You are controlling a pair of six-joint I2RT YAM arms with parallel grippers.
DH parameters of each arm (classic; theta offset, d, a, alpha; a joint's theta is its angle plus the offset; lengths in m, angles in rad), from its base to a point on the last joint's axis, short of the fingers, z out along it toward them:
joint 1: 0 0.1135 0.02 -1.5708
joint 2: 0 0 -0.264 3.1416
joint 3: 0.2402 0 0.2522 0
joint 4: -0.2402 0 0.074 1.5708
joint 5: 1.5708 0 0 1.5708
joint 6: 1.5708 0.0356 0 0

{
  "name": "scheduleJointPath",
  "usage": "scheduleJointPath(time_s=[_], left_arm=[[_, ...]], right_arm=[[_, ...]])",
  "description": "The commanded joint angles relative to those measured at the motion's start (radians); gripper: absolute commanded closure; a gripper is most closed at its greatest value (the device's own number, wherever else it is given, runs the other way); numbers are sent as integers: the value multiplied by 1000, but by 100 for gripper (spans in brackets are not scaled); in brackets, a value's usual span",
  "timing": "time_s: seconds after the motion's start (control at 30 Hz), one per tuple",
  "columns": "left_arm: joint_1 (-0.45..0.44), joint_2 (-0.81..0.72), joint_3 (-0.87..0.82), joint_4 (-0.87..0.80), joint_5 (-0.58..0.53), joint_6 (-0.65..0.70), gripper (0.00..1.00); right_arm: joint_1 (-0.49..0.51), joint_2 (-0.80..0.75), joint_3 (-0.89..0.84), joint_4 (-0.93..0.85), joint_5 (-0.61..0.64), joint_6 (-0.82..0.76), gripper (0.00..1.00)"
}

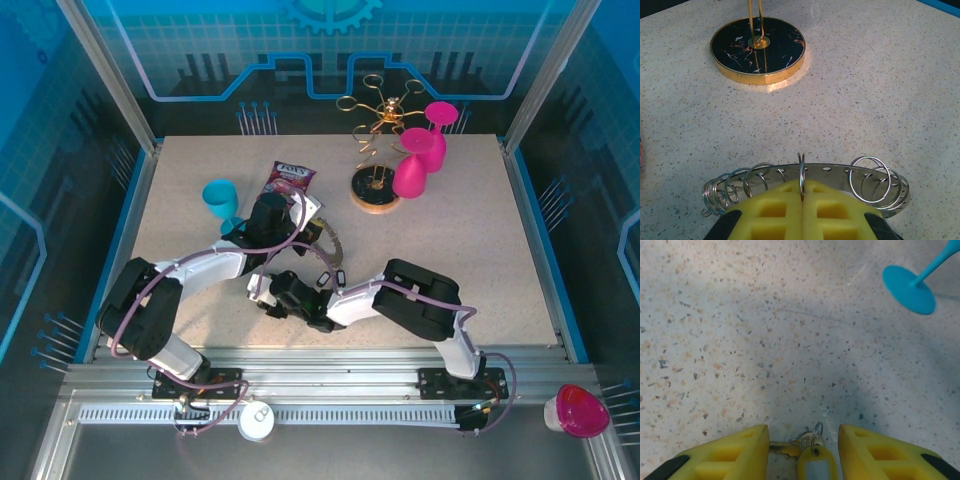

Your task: Put the keys on the keyring

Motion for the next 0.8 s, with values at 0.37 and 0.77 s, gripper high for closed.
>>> scheduleJointPath(time_s=[0.37, 0.77], left_arm=[[8, 16, 39, 14, 3, -6, 100], [9, -8, 15, 23, 22, 40, 100]], right_arm=[[-30, -20, -4, -56, -12, -9, 100], [-45, -414, -394, -189, -102, 178, 100]])
